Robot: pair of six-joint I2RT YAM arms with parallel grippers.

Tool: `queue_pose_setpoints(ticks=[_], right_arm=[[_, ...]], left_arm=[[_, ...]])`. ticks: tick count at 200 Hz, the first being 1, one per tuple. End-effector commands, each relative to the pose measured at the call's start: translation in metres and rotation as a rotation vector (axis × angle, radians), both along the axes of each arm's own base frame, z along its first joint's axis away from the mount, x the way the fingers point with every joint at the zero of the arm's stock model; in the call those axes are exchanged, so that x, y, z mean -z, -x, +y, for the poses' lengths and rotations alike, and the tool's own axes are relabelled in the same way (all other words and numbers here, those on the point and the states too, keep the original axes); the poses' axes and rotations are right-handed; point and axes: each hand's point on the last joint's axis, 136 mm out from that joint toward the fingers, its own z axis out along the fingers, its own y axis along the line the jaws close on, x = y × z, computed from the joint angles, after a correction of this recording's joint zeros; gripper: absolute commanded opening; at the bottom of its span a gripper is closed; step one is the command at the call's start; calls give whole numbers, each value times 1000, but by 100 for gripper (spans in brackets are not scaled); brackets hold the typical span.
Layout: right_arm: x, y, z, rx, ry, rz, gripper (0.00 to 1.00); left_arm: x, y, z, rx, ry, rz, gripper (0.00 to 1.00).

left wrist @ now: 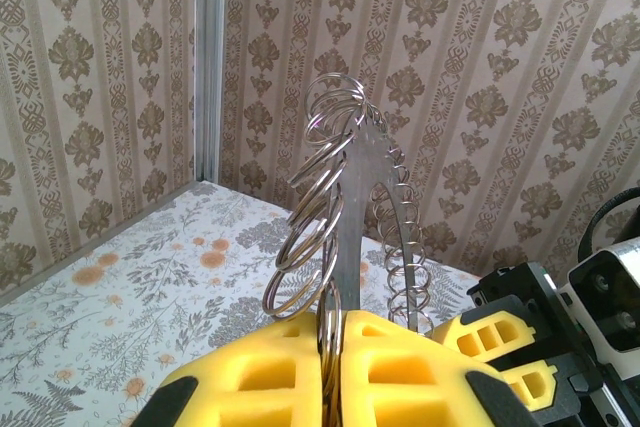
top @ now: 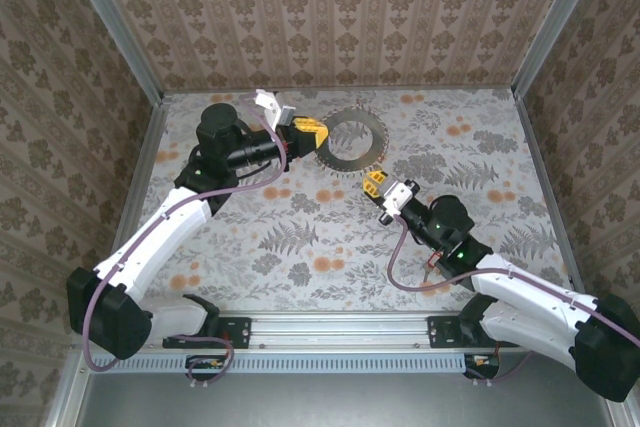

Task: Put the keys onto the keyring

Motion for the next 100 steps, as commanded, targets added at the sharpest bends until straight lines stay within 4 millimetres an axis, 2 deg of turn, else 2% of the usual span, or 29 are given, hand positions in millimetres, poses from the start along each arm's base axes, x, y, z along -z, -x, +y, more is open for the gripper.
queue_pose_setpoints(ticks=[1,100], right_arm=[[-27,-3,-2,23,-57,-50,16],[-11,-1,-9,50,-2,-22,18]], left_arm=[[-21,10,3,5,31,-82,0],[-21,8,3,-6,27,-83,0]])
